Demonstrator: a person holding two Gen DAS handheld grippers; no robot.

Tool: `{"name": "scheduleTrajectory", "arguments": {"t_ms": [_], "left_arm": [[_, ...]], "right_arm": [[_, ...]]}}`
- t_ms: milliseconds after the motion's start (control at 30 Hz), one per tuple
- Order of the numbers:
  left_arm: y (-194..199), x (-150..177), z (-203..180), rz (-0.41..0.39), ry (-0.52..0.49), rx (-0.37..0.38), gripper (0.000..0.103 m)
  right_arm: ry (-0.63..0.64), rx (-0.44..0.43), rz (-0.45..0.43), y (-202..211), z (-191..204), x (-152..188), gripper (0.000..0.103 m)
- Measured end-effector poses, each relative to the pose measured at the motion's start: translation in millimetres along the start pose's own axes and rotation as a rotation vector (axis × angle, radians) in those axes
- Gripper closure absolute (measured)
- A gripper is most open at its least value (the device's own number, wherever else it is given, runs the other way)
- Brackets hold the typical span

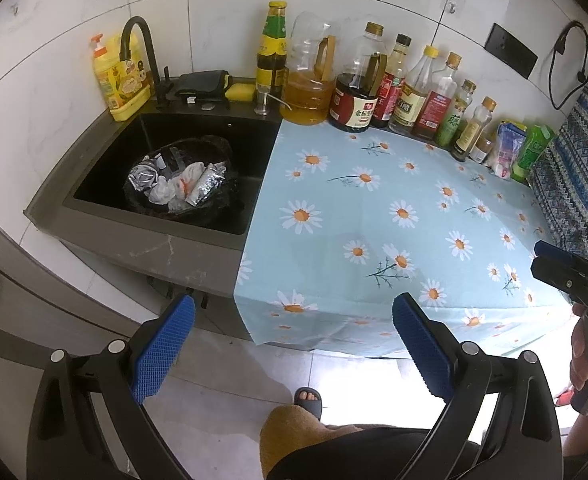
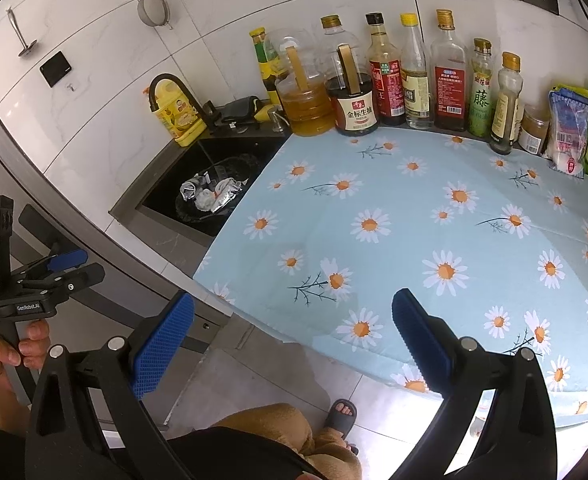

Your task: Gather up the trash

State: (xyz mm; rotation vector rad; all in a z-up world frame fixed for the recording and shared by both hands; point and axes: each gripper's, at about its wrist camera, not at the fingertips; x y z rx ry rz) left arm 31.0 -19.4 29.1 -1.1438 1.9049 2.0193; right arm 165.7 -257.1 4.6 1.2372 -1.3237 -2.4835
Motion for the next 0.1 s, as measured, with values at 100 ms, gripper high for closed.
{"name": "scheduleTrajectory", "arguments": {"t_ms": [100], "left_arm": [[-1.7,-1.9,2.1,0.002,0.0,-0.001,0.007]], "right_arm": [[0.002,0.0,-0.002,-1.6,-1.4,-1.9,0.005]]}}
Point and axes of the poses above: each gripper's, at about its wrist camera, not at the fingertips, and y roughly against the way its jaws point, z to its left, x to its underside, and after that the axes turned 5 degrees about -z, right-handed
